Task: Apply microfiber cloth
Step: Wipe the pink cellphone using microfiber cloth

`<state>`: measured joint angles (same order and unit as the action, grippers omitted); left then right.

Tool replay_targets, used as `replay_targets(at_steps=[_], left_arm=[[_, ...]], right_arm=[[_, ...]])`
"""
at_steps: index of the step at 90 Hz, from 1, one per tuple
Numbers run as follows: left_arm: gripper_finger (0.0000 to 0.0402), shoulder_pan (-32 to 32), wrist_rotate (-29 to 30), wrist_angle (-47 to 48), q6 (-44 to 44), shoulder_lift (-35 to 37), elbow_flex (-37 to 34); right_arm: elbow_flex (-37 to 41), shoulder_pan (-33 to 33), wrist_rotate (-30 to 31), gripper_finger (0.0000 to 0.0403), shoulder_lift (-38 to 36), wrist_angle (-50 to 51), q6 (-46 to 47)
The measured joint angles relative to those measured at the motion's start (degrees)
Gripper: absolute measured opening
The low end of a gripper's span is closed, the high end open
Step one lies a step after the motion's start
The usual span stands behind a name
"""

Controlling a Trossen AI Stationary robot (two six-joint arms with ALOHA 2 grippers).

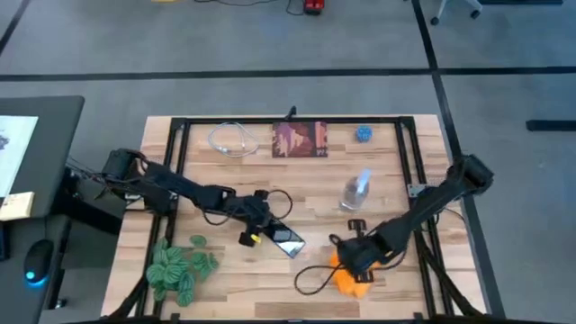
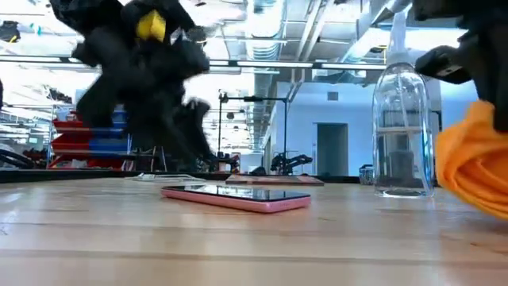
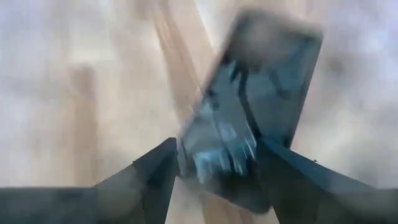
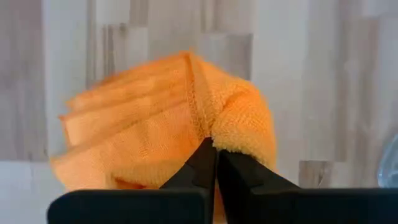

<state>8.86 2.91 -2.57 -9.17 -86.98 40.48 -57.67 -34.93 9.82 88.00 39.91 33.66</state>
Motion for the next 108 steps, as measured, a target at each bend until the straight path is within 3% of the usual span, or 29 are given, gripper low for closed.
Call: replay_targets(at_steps=[13,29,41,53,66,80,97,108], left_arm=[[0.0198,0.00,1.56,4.06,1.69,7.39,-0.04],[0.0198,0.64,1.72,9.48,10.51,15.99,0.02],[0.0198,3.97,2.34,9.32,16.65,19.58,-2.37],[0.0197,9.83,7.60,8.45,24.31,19.57,-5.76],[0.0185,16.24,10.55,-1.20,32.61,15.54,-9.99],[0.0166,19.71,10.69,-15.40,38.19,5.26,-12.08],[0.0143,17.09,10.78,-27.97,39.46,-9.77,-12.04],[0.0133,13.25,11.42,-31.05,39.44,-13.58,-11.82]], right_arm=[[10.10,0.25,2.70,0.0000,-9.55,-8.43,0.88],[18.69,-0.77,5.64,0.0000,-20.16,-13.26,2.59],[23.00,-2.81,10.31,0.0000,-26.18,-15.50,3.91],[26.98,-5.52,13.36,0.0000,-29.46,-18.43,7.07],[29.88,-8.63,16.31,0.0000,-29.70,-18.92,12.95],[31.69,-9.94,16.42,0.0000,-28.13,-19.37,17.74],[31.72,-10.09,16.44,0.0000,-26.81,-21.65,17.85],[31.69,-10.09,16.49,0.0000,-26.85,-23.45,17.05]])
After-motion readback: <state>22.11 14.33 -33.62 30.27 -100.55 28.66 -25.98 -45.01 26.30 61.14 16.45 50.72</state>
